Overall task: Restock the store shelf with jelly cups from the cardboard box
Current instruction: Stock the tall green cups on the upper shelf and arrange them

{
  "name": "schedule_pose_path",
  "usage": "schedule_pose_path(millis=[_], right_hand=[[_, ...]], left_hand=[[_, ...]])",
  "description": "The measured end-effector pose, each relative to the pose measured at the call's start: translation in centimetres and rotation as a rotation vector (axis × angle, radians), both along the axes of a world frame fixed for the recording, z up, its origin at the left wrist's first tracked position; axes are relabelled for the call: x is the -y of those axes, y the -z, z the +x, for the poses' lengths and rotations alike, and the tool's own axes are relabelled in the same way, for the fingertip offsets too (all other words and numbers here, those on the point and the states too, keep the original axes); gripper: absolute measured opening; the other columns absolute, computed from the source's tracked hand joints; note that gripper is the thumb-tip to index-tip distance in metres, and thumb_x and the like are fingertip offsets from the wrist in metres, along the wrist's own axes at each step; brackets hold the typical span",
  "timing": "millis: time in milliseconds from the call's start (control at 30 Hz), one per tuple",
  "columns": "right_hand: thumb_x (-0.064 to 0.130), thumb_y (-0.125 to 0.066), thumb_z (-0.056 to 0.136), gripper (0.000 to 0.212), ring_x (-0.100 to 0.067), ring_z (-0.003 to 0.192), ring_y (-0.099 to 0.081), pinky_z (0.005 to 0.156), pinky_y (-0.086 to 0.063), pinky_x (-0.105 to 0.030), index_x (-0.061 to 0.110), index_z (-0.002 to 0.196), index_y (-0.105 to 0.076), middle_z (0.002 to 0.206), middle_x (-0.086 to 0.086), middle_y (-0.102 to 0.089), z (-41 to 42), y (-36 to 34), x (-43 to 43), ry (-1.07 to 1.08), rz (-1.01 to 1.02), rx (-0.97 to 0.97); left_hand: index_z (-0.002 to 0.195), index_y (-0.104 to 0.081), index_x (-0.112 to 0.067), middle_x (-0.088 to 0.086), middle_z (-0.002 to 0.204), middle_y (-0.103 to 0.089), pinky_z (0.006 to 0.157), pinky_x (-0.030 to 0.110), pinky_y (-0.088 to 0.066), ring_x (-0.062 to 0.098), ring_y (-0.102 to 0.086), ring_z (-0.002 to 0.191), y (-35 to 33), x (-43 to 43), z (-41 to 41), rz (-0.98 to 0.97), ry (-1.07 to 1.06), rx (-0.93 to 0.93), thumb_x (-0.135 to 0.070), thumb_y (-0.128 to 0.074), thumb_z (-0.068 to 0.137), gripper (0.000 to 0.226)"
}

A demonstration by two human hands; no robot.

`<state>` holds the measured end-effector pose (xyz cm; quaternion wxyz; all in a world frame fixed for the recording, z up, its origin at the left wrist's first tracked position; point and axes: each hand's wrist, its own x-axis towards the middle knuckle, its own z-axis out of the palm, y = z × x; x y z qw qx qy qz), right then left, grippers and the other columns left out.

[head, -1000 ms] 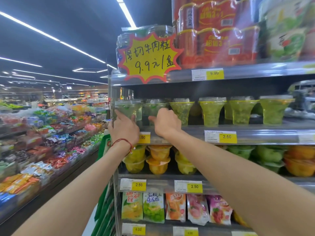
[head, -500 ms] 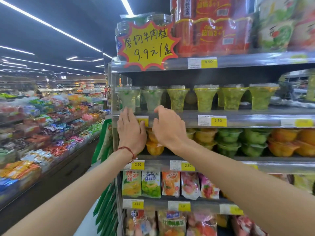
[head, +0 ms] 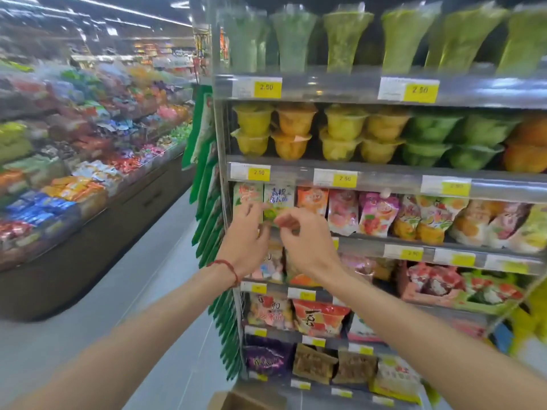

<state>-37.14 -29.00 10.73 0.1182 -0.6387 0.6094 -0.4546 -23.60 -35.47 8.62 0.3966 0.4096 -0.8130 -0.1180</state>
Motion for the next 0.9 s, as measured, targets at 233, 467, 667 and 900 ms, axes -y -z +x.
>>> schedule_pose_path(millis=[233,467,667,900], right_hand=[[0.002,-0.06,0.094,0.023,0.001,0.084,-0.063,0.075,-0.047,-0.013,0.022,0.093,-0.072,0.091,0.011,-0.071,2.2,10.7,-3.0,-0.168,0.236,0.067],[0.003,-0.061,0.093,0.024,0.005,0.081,-0.064,0.072,-0.046,-0.008,0.023,0.094,-0.075,0.09,0.012,-0.072,4.5,22.9,-4.3,-0.292,0.564,0.083],[-0.003,-0.063,0.089,0.024,-0.007,0.078,-0.065,0.075,-0.048,-0.015,0.017,0.092,-0.075,0.086,0.004,-0.073,5.4,33.5,-4.5,-0.44,0.83,0.12],[0.004,-0.063,0.093,0.015,-0.012,0.089,-0.066,0.08,-0.05,-0.02,0.015,0.098,-0.073,0.093,0.004,-0.072,6.2,42.9,-6.6,-0.438,1.119,0.181]], left_hand=[[0.126,-0.057,-0.011,0.002,0.118,-0.051,0.093,0.02,-0.038,0.01,-0.049,0.105,10.6,-5.4,4.7,0.286,-0.096,0.028,-0.01,-0.047,0.097,0.03],[0.122,-0.06,-0.011,0.009,0.121,-0.056,0.095,0.034,-0.045,0.025,-0.058,0.108,23.0,-10.2,9.6,0.639,-0.28,0.061,-0.008,-0.047,0.096,0.029],[0.115,-0.065,-0.009,0.014,0.117,-0.063,0.094,0.033,-0.046,0.031,-0.063,0.103,32.0,-14.5,12.0,0.99,-0.49,0.1,-0.006,-0.047,0.092,0.029],[0.11,-0.064,-0.007,0.014,0.111,-0.066,0.087,0.027,-0.044,0.031,-0.061,0.104,40.7,-17.4,12.9,1.301,-0.549,0.132,-0.013,-0.045,0.093,0.027]])
